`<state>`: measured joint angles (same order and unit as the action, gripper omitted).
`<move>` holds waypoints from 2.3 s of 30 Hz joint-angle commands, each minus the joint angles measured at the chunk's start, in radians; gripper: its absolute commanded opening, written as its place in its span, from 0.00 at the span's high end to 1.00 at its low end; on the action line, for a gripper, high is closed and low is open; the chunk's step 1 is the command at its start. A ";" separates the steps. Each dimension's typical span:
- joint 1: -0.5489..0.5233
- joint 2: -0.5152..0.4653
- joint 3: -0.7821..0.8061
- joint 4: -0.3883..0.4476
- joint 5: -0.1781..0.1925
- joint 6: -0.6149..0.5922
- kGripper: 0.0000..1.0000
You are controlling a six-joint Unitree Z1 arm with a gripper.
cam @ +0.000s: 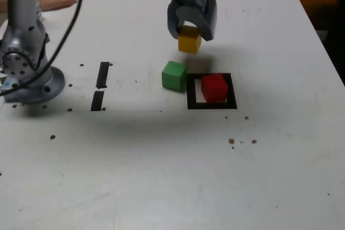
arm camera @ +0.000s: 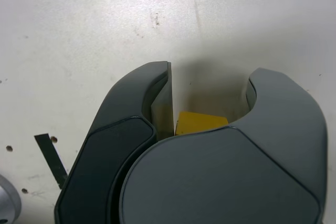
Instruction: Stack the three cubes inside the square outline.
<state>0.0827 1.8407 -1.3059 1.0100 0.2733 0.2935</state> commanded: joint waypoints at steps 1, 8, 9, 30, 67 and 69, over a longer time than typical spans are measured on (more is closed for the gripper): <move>0.002 -0.040 -0.026 0.036 -0.001 -0.013 0.90; -0.004 -0.089 -0.071 0.092 -0.056 -0.056 0.90; -0.008 -0.091 -0.075 0.095 -0.068 -0.067 0.90; -0.147 0.024 -0.232 0.265 -0.147 -0.459 0.90; -0.207 0.137 -0.223 0.184 -0.151 -0.553 0.86; -0.207 0.141 -0.223 0.185 -0.151 -0.553 0.83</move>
<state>-0.1225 1.9782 -1.5256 1.1936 0.1212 -0.2579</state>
